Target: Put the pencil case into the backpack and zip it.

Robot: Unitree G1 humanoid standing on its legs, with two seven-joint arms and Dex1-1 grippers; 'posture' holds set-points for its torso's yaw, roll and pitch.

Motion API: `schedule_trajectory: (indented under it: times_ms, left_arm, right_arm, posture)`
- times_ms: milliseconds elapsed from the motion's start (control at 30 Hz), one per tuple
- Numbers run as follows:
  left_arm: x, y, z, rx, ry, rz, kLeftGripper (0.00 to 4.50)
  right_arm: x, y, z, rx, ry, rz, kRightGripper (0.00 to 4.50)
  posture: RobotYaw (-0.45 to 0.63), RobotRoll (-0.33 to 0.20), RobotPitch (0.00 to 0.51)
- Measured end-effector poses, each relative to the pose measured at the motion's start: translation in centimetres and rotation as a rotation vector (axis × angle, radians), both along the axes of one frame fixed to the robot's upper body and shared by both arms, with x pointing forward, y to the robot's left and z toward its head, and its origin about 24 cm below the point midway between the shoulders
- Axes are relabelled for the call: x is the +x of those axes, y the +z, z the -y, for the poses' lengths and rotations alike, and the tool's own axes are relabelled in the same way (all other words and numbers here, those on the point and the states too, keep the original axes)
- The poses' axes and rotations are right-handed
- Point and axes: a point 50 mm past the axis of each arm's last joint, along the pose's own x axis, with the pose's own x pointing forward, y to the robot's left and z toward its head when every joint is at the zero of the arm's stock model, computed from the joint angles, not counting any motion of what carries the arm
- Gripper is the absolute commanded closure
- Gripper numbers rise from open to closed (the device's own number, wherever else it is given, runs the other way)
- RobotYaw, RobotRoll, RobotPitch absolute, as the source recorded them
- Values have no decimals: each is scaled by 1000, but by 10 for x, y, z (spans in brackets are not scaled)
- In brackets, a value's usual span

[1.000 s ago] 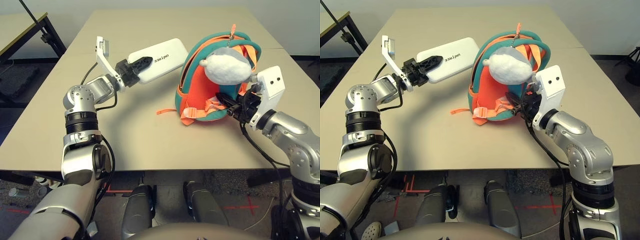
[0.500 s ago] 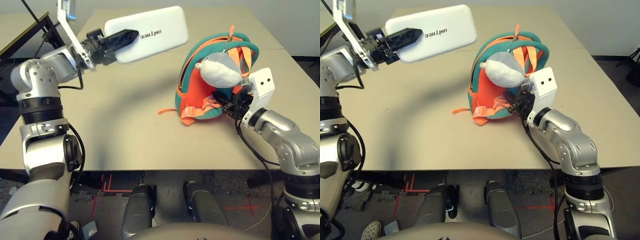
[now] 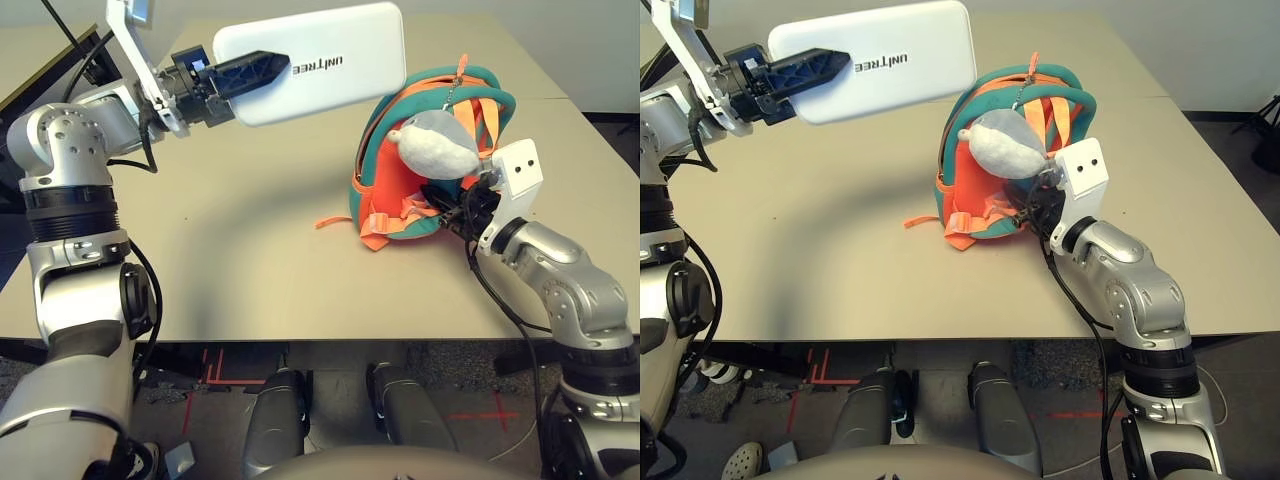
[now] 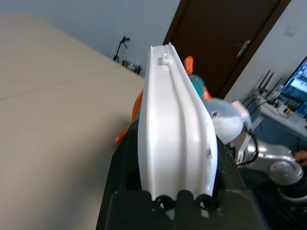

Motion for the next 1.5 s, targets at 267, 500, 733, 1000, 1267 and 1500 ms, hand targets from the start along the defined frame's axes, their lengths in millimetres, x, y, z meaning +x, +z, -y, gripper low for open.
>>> schedule_trajectory:
  times_ms: [267,500,733,1000,1267,1500]
  left_arm:
    - [6,-14,14,183,-7,37,3322]
    - [9,-26,31,245,-79,28,3322]
    - [27,-35,60,251,-131,14,3322]
    - [46,-58,108,269,-158,7,3322]
    - [52,-76,132,242,-144,-2,3322]
    - [55,-76,130,228,-77,10,1833]
  right_arm:
    - [1,1,-1,-4,-3,6,3965]
    - [1,0,-3,-5,-2,6,3965]
    - [3,2,-4,-13,-1,14,3965]
    - [3,2,-9,-14,15,18,3965]
    - [3,3,-9,-18,11,21,3971]
    - [4,3,-12,-12,15,28,3971]
  posture:
    - [-191,0,128]
    - [-211,0,128]
    - [-222,0,126]
    - [-249,0,118]
    - [-256,0,110]
    - [-237,0,110]
